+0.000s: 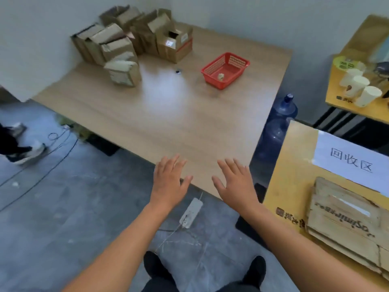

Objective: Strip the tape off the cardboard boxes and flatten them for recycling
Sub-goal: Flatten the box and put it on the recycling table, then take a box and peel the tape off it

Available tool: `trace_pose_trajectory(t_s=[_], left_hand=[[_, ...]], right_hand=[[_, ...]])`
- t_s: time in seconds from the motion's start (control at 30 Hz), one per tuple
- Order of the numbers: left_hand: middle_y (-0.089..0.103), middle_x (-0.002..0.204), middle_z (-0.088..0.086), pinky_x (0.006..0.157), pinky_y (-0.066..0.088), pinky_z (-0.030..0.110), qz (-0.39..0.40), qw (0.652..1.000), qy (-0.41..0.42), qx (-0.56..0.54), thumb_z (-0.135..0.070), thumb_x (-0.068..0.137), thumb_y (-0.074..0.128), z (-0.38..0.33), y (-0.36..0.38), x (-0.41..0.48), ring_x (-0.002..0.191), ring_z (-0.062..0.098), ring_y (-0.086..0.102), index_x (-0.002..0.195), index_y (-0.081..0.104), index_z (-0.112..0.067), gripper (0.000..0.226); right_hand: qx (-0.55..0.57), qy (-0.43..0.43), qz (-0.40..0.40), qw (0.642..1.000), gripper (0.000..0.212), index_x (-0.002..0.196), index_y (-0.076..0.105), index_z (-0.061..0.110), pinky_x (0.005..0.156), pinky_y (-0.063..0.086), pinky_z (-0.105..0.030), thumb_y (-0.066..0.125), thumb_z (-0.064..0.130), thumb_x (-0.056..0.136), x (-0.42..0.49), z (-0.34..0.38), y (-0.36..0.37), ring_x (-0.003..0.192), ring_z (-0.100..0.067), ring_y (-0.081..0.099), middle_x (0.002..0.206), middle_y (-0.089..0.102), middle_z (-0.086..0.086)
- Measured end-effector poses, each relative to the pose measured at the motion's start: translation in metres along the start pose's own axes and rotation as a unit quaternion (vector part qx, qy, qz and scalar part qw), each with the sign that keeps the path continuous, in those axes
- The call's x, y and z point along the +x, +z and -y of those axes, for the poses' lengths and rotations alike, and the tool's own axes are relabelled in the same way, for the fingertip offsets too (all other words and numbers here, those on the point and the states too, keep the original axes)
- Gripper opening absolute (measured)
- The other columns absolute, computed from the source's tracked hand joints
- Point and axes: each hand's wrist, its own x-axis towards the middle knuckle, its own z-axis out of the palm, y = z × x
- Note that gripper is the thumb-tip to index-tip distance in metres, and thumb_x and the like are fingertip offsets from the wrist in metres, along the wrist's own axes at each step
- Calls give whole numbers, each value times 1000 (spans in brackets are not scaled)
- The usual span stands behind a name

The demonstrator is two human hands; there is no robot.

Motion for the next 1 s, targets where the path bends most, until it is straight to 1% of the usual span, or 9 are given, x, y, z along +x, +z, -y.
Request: trace_pose_trajectory(t_s=[0.1,0.2,0.37,0.53,0.7,0.83,1.0], left_hand=[[29,164,1,126,2,49,-6,999,-40,17,-53,101,48,86,-42,-8,154,30,9,152,43,-24,59],[21,167,0,126,-2,49,-22,996,-90,10,-55,102,44,150,-79,-16,155,28,1,154,40,-26,60],[24,166,2,125,-1,50,-51,989,-135,-4,-50,102,49,221,-118,-19,155,29,4,153,43,-24,58],[28,165,0,126,-2,51,-59,985,-164,-10,-48,103,48,256,-131,-7,156,31,6,153,42,-22,57],[23,167,-4,126,-7,48,-49,989,-142,12,-55,103,39,273,-152,37,156,26,1,156,35,-24,61],[24,166,-3,126,-7,47,-63,988,-135,34,-56,103,41,281,-174,90,156,27,2,155,37,-25,61],[19,168,-5,124,-9,46,-52,991,-121,34,-57,102,38,290,-185,146,156,25,-1,155,34,-27,61]], right_hand=[[-6,-15,23,1000,62,161,26,31,128,0,-48,38,55,105,27,89,25,158,-22,3,170,18,2],[-8,-39,31,999,62,160,29,30,127,2,-50,40,56,104,51,164,40,158,-23,4,170,21,2],[-15,-87,36,995,63,158,32,31,127,2,-50,40,60,102,81,238,63,158,-24,7,168,25,1],[-21,-89,68,993,62,159,29,34,127,0,-51,37,60,102,115,268,78,158,-23,4,169,21,2],[-12,-91,55,994,63,160,26,34,127,0,-52,35,60,103,163,290,80,159,-22,2,170,19,2],[-4,-86,43,995,66,160,26,33,127,-1,-51,34,62,102,214,297,70,159,-23,1,171,18,1],[-12,-81,27,996,69,161,24,33,128,-1,-51,31,66,101,265,301,57,159,-22,-1,171,16,1]])
